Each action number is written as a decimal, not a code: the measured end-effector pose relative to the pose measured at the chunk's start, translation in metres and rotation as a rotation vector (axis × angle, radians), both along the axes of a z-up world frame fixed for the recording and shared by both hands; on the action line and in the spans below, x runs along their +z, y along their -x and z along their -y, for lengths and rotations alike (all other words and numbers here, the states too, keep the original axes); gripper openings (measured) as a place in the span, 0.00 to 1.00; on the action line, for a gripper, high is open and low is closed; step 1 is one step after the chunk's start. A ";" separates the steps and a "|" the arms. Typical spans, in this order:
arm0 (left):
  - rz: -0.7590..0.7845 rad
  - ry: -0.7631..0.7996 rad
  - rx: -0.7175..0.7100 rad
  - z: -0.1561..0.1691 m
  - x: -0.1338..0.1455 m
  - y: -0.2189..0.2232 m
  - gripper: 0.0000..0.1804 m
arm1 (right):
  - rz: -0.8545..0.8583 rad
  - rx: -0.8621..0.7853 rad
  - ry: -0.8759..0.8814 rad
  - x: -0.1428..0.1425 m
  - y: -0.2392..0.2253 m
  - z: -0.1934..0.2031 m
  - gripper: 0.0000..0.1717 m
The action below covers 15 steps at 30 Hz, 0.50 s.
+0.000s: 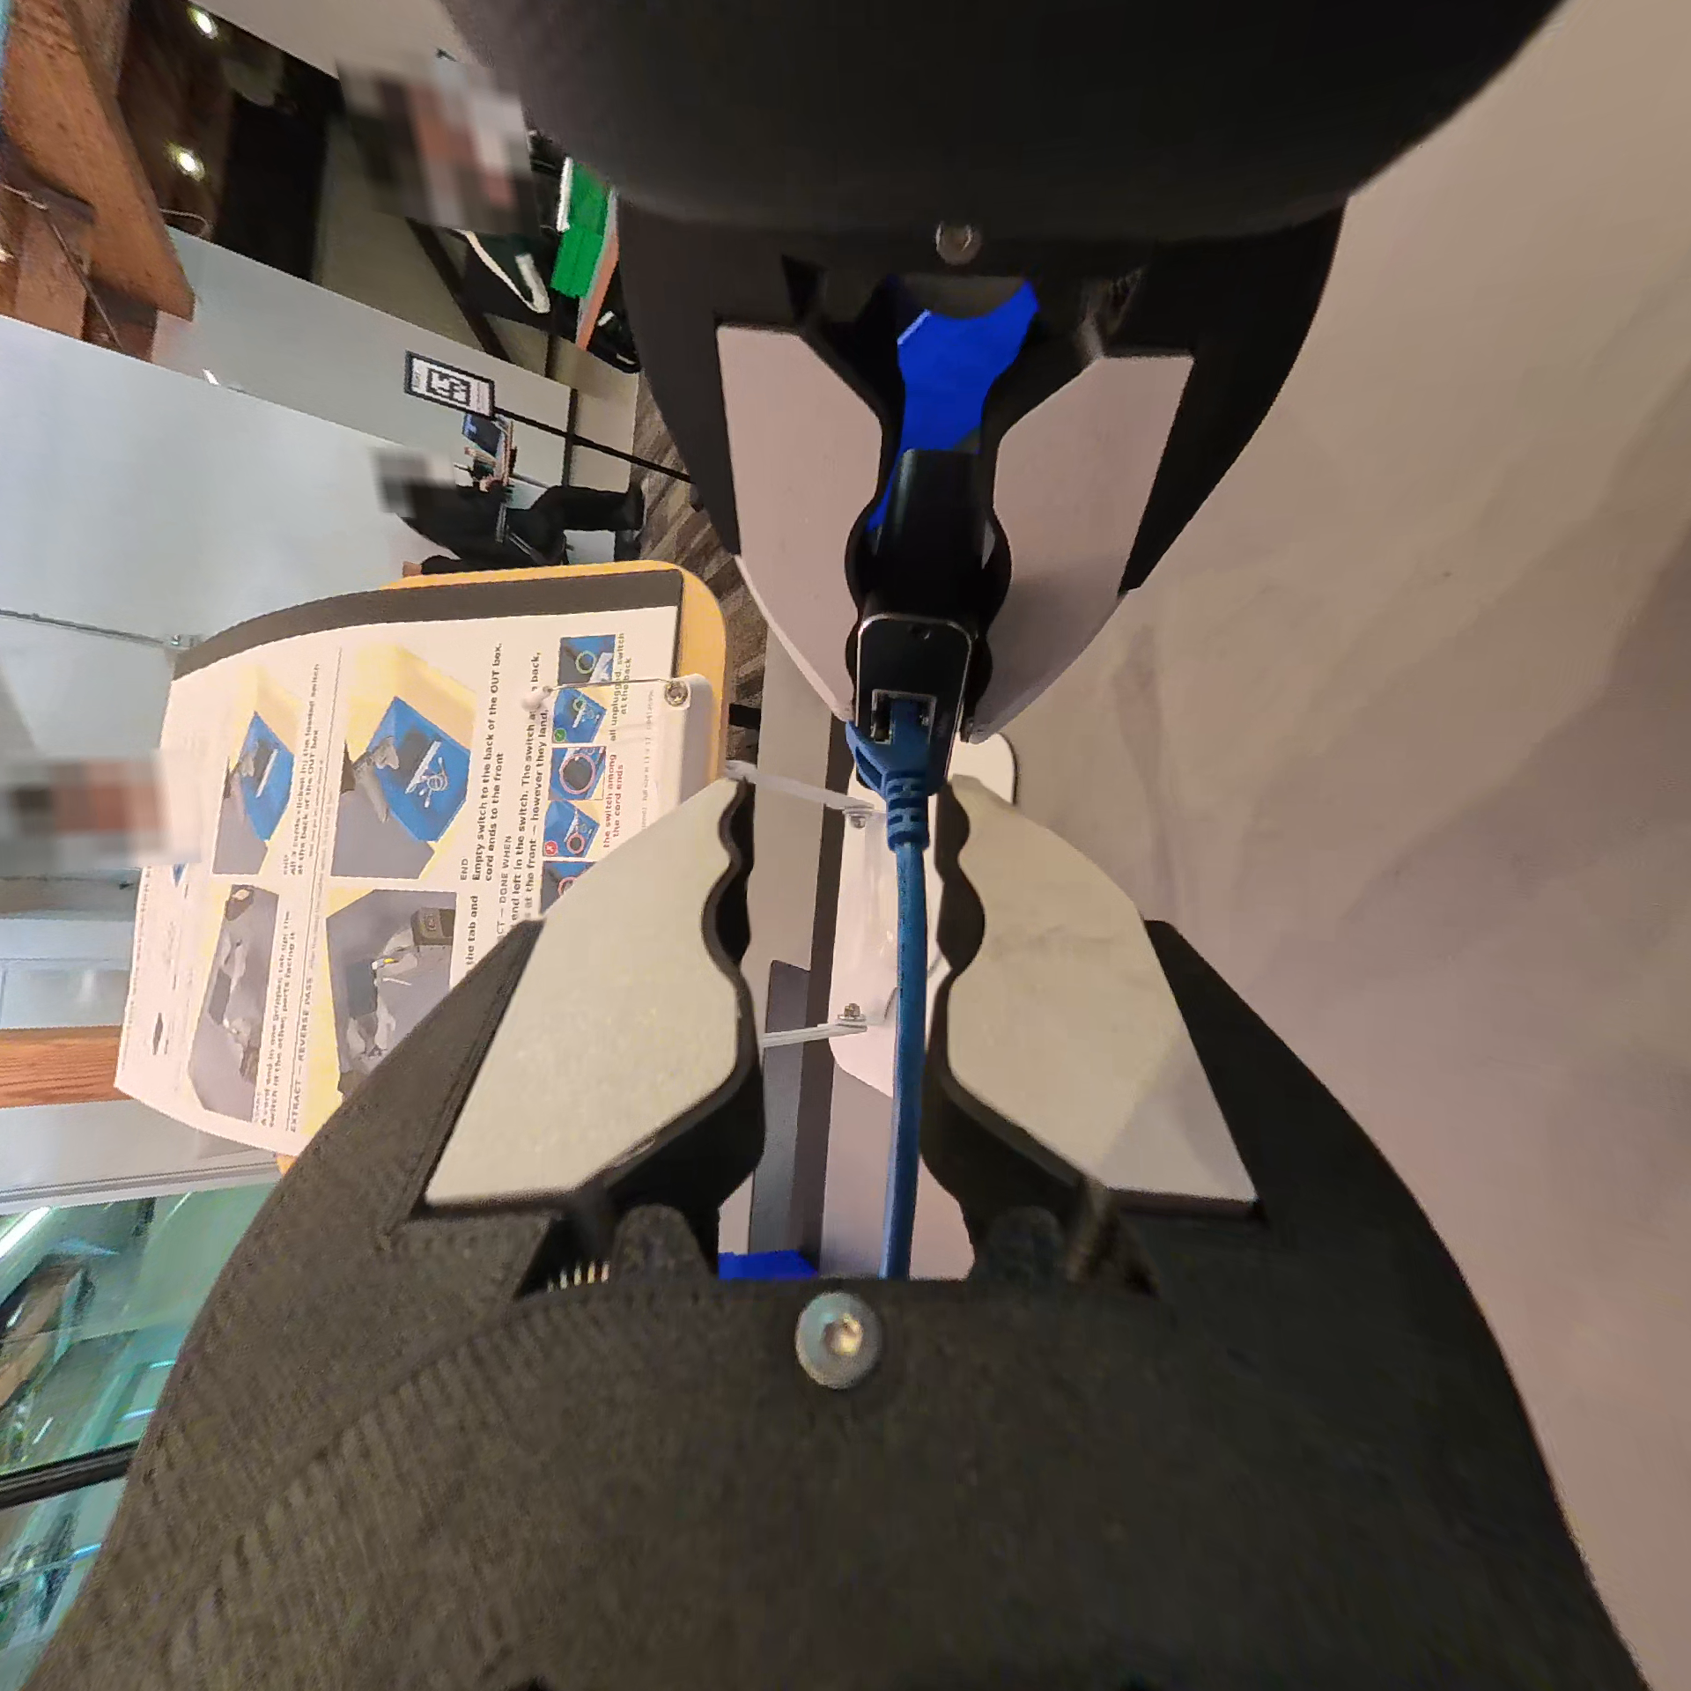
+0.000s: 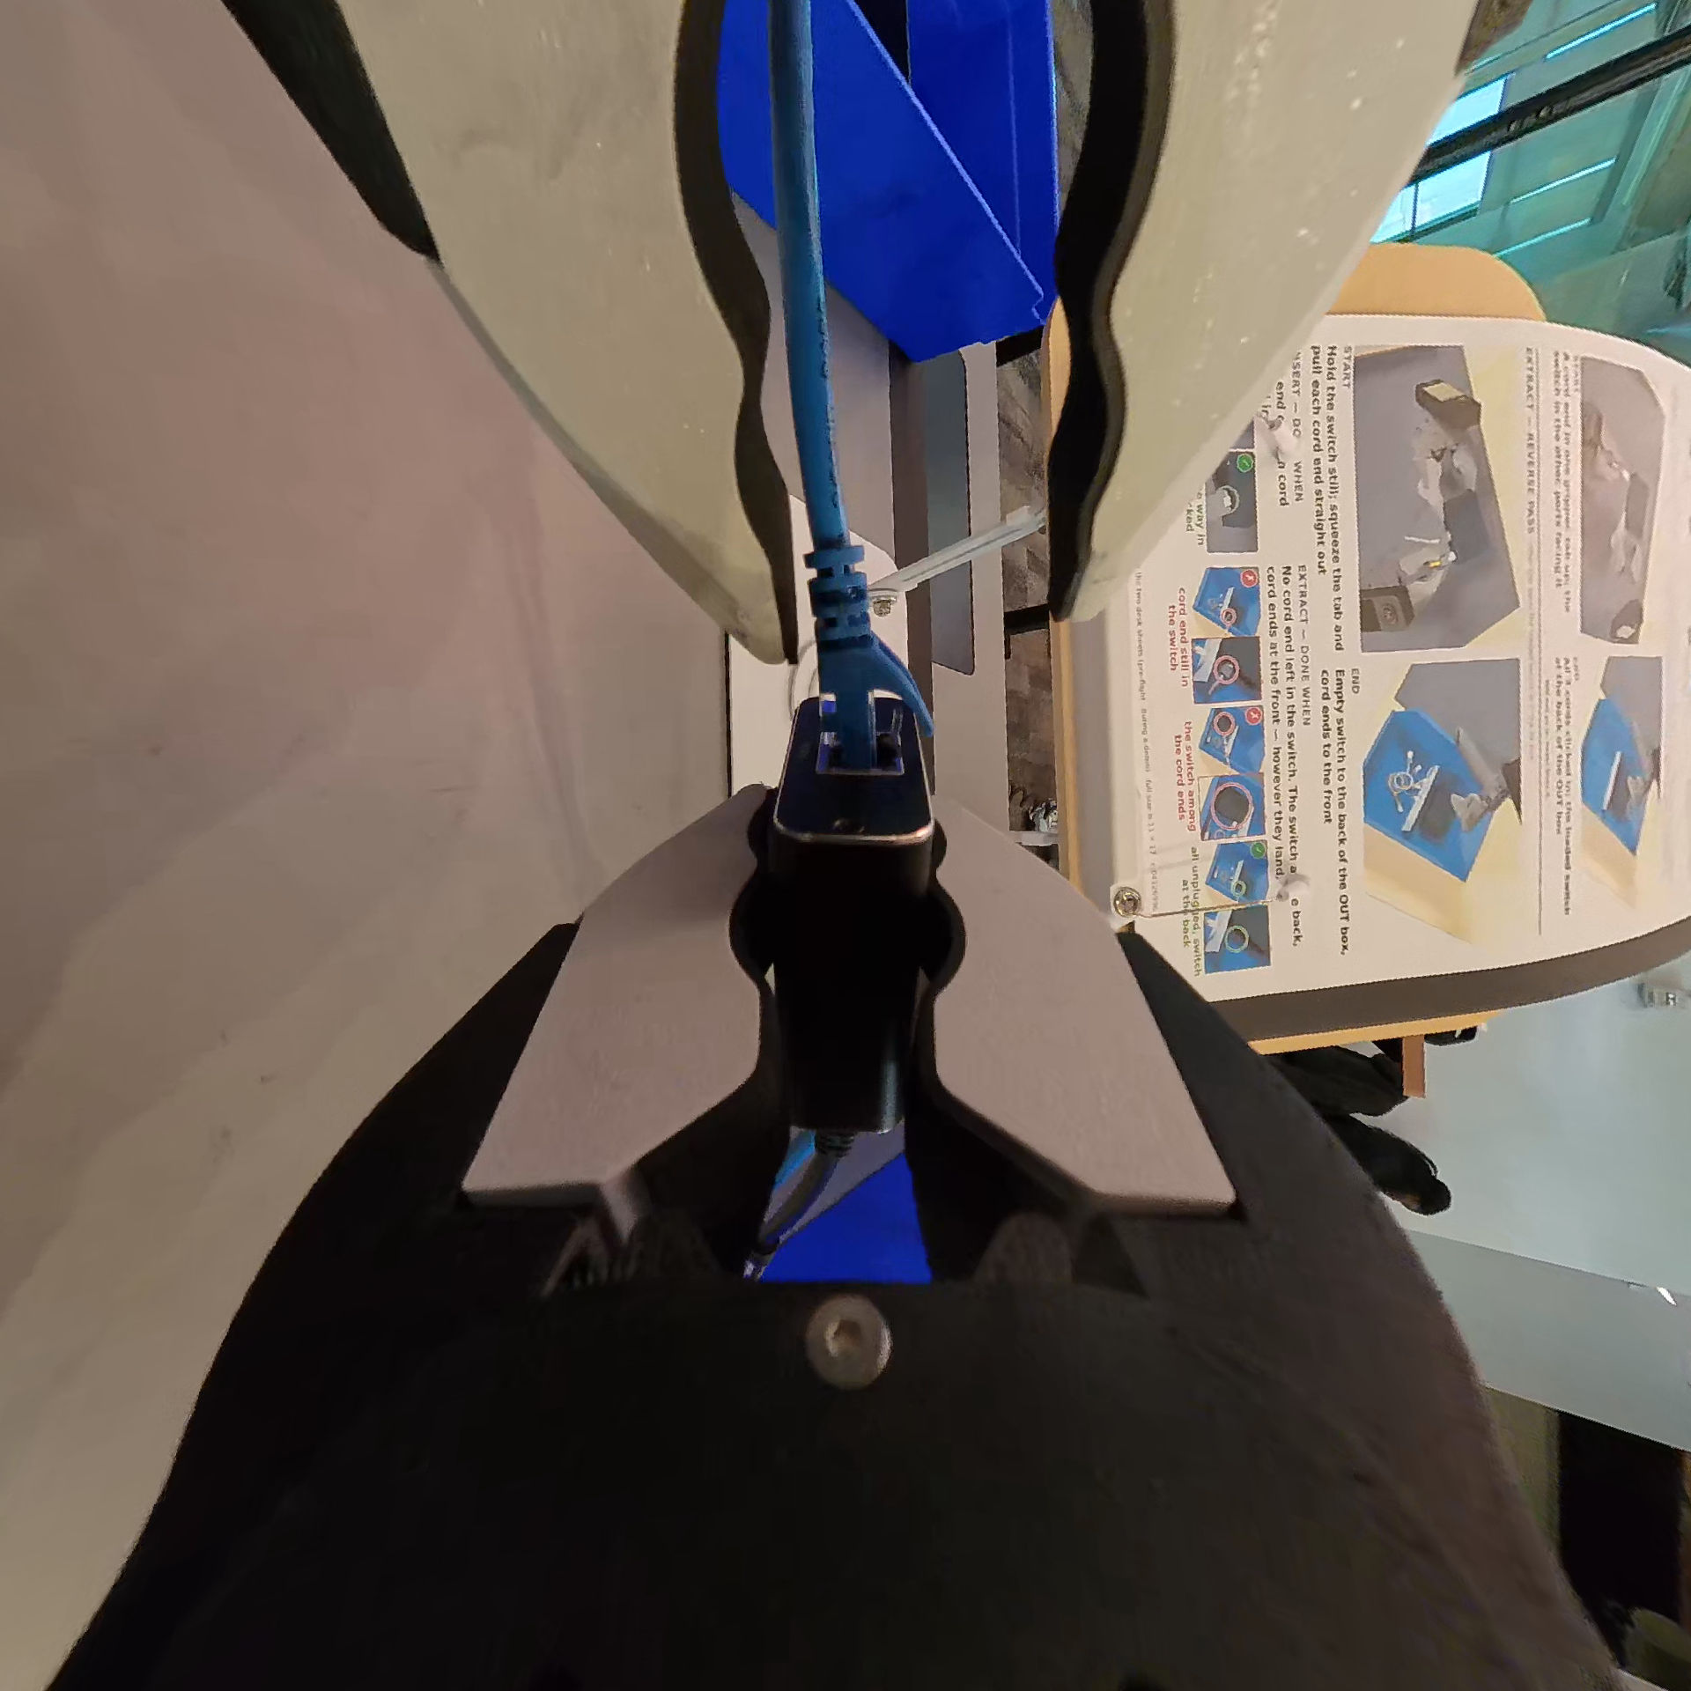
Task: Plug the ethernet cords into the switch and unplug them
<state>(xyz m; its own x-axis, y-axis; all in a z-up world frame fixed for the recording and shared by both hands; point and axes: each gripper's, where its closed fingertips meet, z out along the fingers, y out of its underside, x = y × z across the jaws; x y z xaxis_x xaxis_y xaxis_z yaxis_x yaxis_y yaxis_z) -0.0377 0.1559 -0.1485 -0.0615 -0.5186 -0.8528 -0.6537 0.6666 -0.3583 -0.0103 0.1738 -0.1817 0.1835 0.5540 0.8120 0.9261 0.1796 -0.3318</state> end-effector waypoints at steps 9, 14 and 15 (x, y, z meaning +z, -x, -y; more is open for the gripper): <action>-0.015 -0.016 -0.012 -0.003 0.001 0.000 0.17 | 0.013 0.001 -0.015 0.005 0.000 -0.004 0.15; 0.016 0.096 -0.054 0.002 0.007 0.004 0.18 | 0.003 0.018 -0.025 0.008 -0.002 -0.003 0.16; 0.033 0.165 -0.060 0.002 0.011 0.006 0.19 | -0.001 0.026 -0.023 0.009 -0.002 -0.001 0.16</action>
